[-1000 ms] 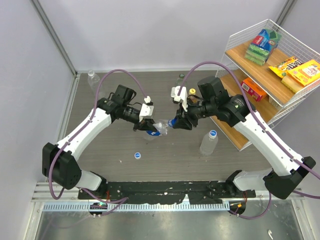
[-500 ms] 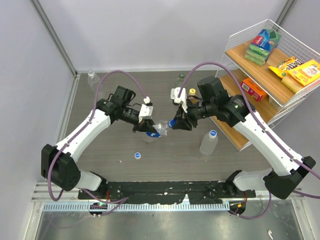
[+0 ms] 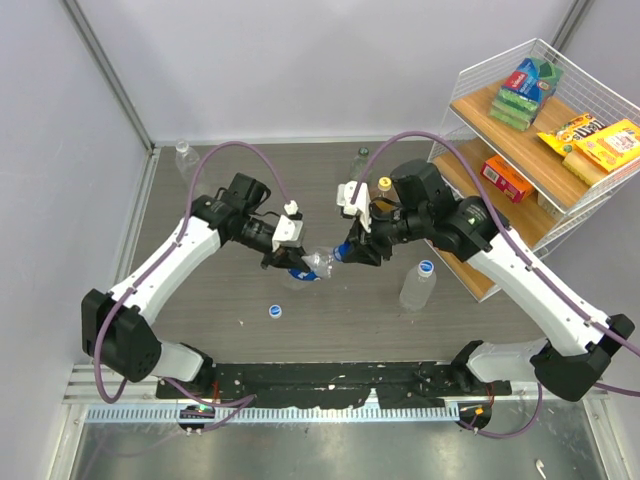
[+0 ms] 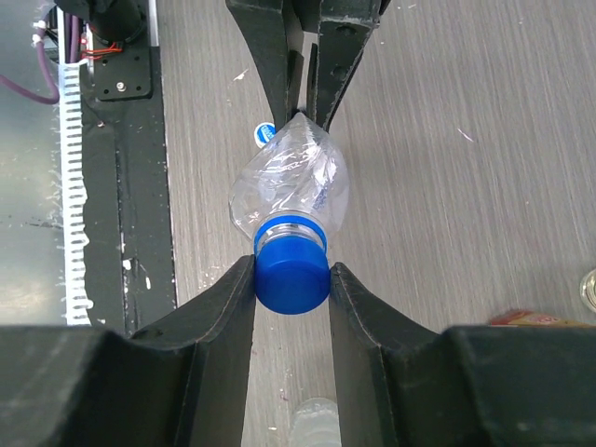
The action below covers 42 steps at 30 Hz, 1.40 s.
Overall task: Screw on the bottle caps
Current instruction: Screw the bottle cap onto the plastic bottle.
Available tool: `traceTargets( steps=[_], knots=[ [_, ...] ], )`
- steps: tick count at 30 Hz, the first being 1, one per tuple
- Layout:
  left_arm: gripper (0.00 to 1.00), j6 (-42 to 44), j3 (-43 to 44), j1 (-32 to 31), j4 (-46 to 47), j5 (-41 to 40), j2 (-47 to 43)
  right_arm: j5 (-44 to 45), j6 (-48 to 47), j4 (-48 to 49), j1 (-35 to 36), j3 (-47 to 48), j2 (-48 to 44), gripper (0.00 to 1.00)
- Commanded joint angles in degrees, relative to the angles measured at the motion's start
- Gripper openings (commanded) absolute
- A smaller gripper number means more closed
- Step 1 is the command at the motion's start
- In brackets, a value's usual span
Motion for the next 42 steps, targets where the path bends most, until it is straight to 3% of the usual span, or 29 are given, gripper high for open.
traceTargets(
  steps=[1, 10, 13, 16, 21, 24, 30, 34, 42],
  knots=[
    [0.00, 9.57, 3.55, -1.46, -6.24, 7.51, -0.79, 1.96, 0.69, 2.73, 0.05, 0.50, 1.45, 0.25],
    [0.00, -11.42, 0.40, -1.63, 15.18, 5.59, -3.68, -3.23, 4.03, 4.04, 0.14, -0.37, 3.21, 0.25],
    [0.00, -24.15, -4.78, -2.07, 29.07, 1.02, -7.29, -1.83, 9.46, 7.99, 0.14, -2.74, 2.33, 0.24],
    [0.00, -28.67, -7.78, -3.03, 34.98, -3.46, -10.10, 2.81, 15.10, 12.39, 0.05, -5.38, 1.63, 0.21],
    [0.00, -29.64, -9.80, -5.14, 37.71, -9.62, -13.18, 8.01, 24.94, 12.93, 0.14, -5.39, 3.03, 0.20],
    [0.00, -28.77, -11.30, -6.29, 38.94, -13.31, -14.76, 11.96, 35.71, 13.36, 0.14, -4.86, 4.43, 0.20],
    [0.00, -27.54, -12.88, -8.22, 40.36, -16.83, -15.56, 7.84, 50.06, 18.81, 0.05, -7.58, 3.65, 0.19],
    [0.00, -29.20, -14.02, -9.80, 43.25, -19.91, -16.17, 14.59, 58.15, 18.46, 0.05, -7.41, 1.98, 0.20],
    [0.00, -32.19, -16.31, -11.47, 49.85, -24.39, -17.05, 15.57, 63.89, 22.07, 0.14, -9.16, 0.57, 0.29]
  ],
)
